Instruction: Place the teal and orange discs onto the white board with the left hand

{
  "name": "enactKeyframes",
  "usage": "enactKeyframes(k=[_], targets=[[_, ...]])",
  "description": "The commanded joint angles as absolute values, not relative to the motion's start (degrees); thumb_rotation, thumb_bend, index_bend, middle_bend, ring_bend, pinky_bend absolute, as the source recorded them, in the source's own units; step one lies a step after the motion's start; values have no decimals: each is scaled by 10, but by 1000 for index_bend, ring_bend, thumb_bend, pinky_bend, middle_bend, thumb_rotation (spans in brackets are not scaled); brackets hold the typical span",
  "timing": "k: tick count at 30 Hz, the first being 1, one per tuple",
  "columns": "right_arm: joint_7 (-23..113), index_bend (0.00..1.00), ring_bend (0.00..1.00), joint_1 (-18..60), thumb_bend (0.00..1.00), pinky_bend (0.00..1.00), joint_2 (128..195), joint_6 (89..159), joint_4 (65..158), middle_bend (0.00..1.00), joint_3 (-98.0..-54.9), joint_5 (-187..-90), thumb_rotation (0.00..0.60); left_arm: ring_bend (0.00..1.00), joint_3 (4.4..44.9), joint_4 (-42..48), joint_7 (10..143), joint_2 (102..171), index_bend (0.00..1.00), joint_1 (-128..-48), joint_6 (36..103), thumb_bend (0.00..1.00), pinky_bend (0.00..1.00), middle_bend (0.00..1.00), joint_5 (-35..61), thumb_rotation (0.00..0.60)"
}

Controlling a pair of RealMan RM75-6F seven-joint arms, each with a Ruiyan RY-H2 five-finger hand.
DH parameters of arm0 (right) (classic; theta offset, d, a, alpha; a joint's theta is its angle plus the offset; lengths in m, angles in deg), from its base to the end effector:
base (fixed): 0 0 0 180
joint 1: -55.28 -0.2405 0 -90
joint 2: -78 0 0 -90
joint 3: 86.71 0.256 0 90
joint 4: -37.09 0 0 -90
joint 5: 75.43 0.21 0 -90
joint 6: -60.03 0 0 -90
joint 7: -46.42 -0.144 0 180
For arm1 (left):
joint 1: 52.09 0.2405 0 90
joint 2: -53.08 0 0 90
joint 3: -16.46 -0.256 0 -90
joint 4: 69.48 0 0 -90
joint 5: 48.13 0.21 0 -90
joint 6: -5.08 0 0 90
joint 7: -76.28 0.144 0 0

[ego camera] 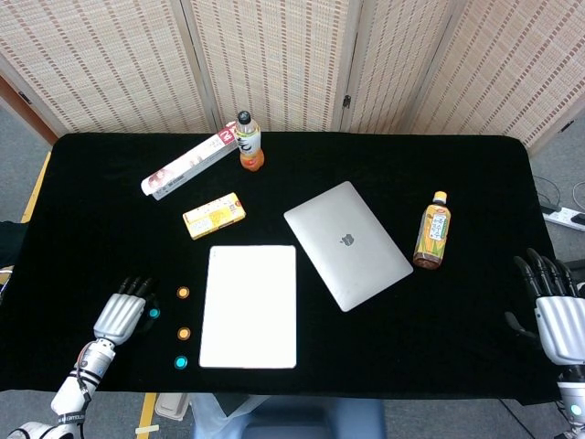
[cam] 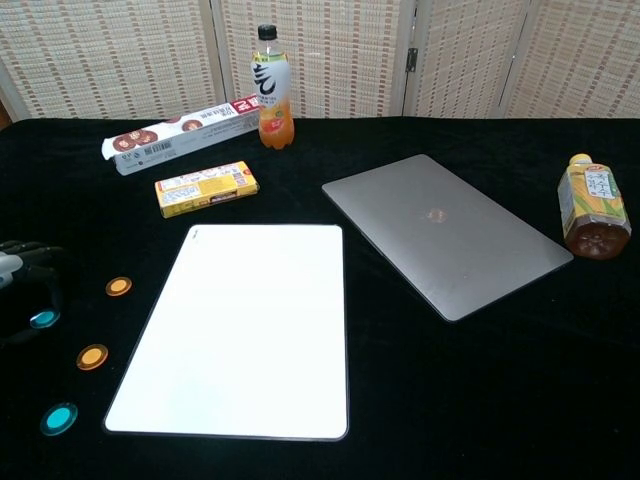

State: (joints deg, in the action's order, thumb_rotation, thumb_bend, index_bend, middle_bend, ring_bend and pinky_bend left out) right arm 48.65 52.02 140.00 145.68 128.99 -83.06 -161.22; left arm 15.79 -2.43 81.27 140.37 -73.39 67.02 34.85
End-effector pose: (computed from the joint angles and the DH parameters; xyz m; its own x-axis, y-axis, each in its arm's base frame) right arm -0.3187 -0.1754 0.1754 0.4697 0.0119 0.8828 -0.8828 0.0205 0.4694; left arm -0.3187 0.2565 0.0075 0.5550 0.3042 0.7742 0.8311 -0.2427 -0.5004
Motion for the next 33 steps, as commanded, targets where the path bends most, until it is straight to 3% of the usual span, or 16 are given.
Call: enactKeyframes(k=[1, 14, 22, 33], targets=[[486, 0, 0, 520, 322, 0, 1400, 1457, 1289, 0, -831, -1612, 600, 60, 158, -25, 812, 1405, 490, -734, 671, 402, 0, 134, 349, 600], [481, 0, 0, 522, 322, 0, 1399, 1459, 1285, 0, -829, -1611, 600, 68, 191, 26, 803, 1378, 507, -778, 673, 403, 0, 147, 365, 600], [476, 0, 0, 525, 321, 0, 1398, 1461, 1282, 0, -830, -1610, 600, 65, 222, 77, 834, 1382, 504, -852, 609, 403, 0, 147, 364, 600], [472, 0, 0, 532, 322, 0, 1394, 1466, 1281, 0, -830, -1604, 600, 62, 247, 50, 868, 1439, 494, -923, 526, 403, 0, 147, 310, 600]])
